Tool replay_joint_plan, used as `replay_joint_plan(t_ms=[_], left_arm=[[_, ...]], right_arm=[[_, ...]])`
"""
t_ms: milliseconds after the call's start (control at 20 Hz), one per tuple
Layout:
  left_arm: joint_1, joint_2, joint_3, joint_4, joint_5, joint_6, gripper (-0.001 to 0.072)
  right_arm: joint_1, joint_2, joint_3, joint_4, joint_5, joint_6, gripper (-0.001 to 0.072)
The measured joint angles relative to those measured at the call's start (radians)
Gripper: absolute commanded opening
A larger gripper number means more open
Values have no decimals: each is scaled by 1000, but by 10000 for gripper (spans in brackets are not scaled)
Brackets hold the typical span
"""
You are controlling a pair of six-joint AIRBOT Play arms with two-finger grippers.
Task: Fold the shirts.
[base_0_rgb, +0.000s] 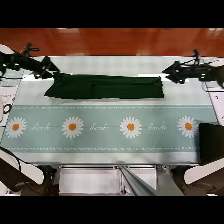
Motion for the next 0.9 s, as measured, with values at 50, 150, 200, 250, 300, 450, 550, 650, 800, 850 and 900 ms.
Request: replay_joint_plan(t_ms=[50,150,200,250,300,450,550,650,800,850,900], left_arm=[[16,32,6,43,-29,-3,504],[47,117,8,105,-50,3,504],[57,173,-2,129,-42,6,504],[61,231,-19,142,-19,10,504],[60,295,-51,154,21,11,504],[15,490,-214,174,117,17,504],[-37,604,-355,180,168,29,504],[-98,708,-510,185,216,37,504],[-163,816,-692,166,301,37,504],[-175,836,-733,150,323,34,504],[-184,849,-761,137,332,32,504]], right_arm=[[-38,32,2,-11,44,2,417],[-114,105,-2,-69,100,4,417],[-146,144,-17,-109,122,11,417],[-172,187,-48,-150,124,15,417],[-190,224,-87,-179,123,18,421],[-221,290,-245,-206,42,8,424],[-227,279,-319,-148,3,-33,423],[-220,235,-360,-88,-18,-68,423],[-176,147,-369,-11,-35,-98,423],[-158,118,-359,-2,-38,-100,423],[-136,87,-343,11,-40,-102,422]])
